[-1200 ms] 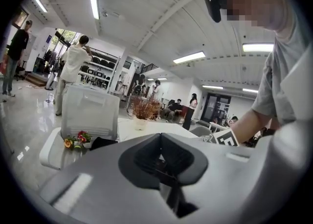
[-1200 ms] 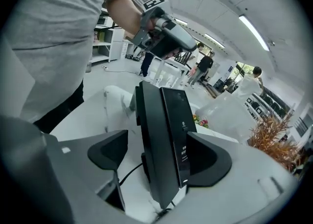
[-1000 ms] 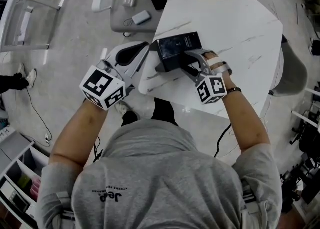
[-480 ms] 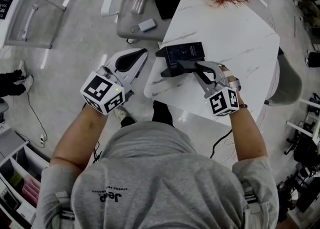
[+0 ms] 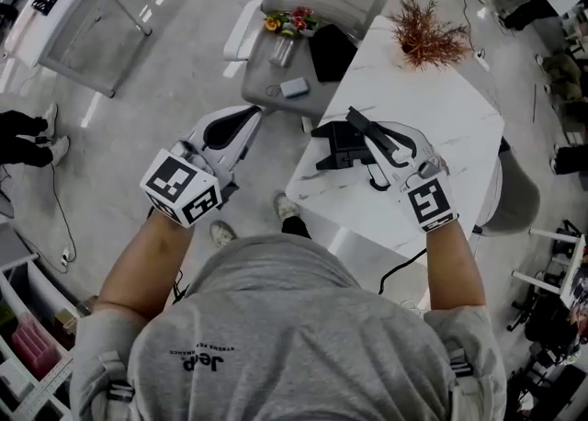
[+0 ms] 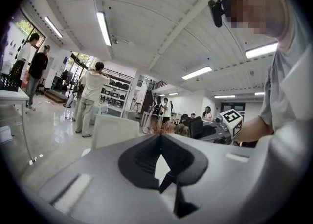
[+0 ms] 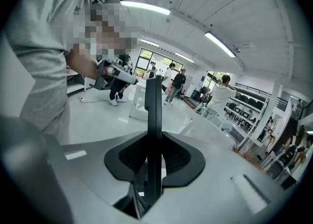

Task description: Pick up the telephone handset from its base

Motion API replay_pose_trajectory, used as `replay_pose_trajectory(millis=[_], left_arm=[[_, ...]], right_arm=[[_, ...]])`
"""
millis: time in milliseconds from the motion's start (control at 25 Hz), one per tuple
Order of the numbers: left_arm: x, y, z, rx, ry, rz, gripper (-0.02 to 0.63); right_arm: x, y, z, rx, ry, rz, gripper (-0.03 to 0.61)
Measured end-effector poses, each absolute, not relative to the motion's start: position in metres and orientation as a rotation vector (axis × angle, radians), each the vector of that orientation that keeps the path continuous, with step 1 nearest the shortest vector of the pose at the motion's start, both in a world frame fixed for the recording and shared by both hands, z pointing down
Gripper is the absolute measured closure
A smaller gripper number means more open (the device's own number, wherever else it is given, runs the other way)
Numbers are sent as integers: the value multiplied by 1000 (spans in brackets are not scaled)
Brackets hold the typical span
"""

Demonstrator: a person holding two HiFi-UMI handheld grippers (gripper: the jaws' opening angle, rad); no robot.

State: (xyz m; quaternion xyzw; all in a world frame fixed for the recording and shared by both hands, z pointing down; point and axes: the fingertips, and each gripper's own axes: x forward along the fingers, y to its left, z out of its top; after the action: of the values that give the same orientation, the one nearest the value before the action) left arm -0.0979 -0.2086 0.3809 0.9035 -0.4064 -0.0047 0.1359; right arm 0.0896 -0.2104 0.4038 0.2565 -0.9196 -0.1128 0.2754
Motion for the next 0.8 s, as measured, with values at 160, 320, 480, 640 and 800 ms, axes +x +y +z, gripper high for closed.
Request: replay_pose_trajectory(millis=[160, 320, 480, 640, 800], left_arm=[[-140, -198, 346, 2623, -1284, -65, 557], [-179, -181, 314, 2611, -1374, -106, 557], [-225, -164, 294, 2584, -1489, -129, 557], [-268, -142, 276, 2552, -1595, -129, 557], [-298, -121, 260, 2513, -1670, -163, 557]], right_arm=[[50, -213, 364, 658, -2550, -279, 502], [14, -214, 331, 646, -2652, -207, 502], [-25, -216, 301, 609, -2750, -136, 502], [-66, -215, 275, 555, -2841, -55, 502], [-98, -214, 259, 492, -2909, 37, 502]])
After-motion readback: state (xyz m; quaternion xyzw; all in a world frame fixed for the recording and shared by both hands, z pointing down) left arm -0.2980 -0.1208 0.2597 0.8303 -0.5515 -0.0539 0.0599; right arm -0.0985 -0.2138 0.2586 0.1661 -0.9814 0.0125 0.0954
